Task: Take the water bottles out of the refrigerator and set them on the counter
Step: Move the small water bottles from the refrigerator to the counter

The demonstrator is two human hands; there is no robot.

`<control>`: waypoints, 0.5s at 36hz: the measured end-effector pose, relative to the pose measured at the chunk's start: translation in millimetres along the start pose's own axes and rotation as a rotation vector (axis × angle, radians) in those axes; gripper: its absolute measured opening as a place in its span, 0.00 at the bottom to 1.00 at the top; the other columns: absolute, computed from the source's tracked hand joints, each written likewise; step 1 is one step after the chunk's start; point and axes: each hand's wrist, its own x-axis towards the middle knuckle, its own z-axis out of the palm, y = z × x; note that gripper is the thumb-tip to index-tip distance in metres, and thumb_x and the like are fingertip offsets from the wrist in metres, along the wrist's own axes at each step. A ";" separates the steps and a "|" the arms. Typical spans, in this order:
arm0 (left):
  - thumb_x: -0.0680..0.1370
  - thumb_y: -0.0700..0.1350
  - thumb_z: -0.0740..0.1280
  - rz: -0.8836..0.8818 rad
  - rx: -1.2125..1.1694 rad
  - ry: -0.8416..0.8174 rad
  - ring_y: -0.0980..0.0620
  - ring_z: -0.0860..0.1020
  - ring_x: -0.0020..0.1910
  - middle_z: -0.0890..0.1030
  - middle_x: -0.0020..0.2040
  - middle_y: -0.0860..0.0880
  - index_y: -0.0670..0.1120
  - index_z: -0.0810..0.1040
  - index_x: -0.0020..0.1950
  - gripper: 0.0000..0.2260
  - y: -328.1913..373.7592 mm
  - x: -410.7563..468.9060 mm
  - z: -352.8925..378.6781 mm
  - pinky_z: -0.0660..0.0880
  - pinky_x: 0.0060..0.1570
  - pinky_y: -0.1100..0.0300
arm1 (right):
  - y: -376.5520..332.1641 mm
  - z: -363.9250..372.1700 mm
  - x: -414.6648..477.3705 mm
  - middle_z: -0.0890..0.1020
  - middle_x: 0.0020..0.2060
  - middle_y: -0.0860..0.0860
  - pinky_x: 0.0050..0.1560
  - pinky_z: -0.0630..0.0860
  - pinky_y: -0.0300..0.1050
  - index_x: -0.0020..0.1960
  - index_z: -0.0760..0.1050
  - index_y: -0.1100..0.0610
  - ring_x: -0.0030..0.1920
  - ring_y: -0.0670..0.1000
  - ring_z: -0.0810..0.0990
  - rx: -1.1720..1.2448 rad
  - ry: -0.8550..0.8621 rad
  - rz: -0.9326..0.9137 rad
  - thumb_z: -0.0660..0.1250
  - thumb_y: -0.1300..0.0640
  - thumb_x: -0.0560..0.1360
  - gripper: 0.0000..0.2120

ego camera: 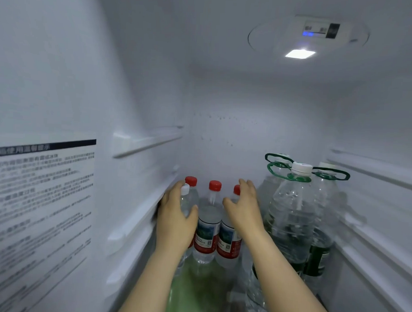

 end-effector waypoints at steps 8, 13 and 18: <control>0.76 0.38 0.68 0.039 0.034 0.014 0.52 0.66 0.70 0.68 0.72 0.51 0.52 0.63 0.74 0.29 -4.2 -6.1 1.4 0.62 0.62 0.64 | 8.2 8.3 3.9 0.61 0.74 0.54 0.71 0.64 0.51 0.77 0.54 0.59 0.72 0.55 0.65 -0.015 0.038 0.008 0.65 0.60 0.76 0.33; 0.75 0.38 0.68 0.054 0.062 0.024 0.50 0.67 0.69 0.69 0.71 0.50 0.51 0.63 0.74 0.29 -7.3 -6.6 1.7 0.62 0.63 0.63 | 9.3 9.7 -5.8 0.61 0.74 0.53 0.71 0.66 0.50 0.77 0.56 0.57 0.71 0.54 0.66 0.007 0.086 -0.032 0.64 0.60 0.76 0.32; 0.75 0.37 0.68 0.073 0.091 0.044 0.49 0.68 0.69 0.70 0.70 0.49 0.50 0.64 0.73 0.29 -9.2 -9.4 3.7 0.63 0.63 0.61 | 10.8 15.3 -25.1 0.66 0.69 0.51 0.68 0.68 0.45 0.74 0.60 0.56 0.67 0.50 0.69 0.001 0.195 -0.115 0.66 0.60 0.76 0.29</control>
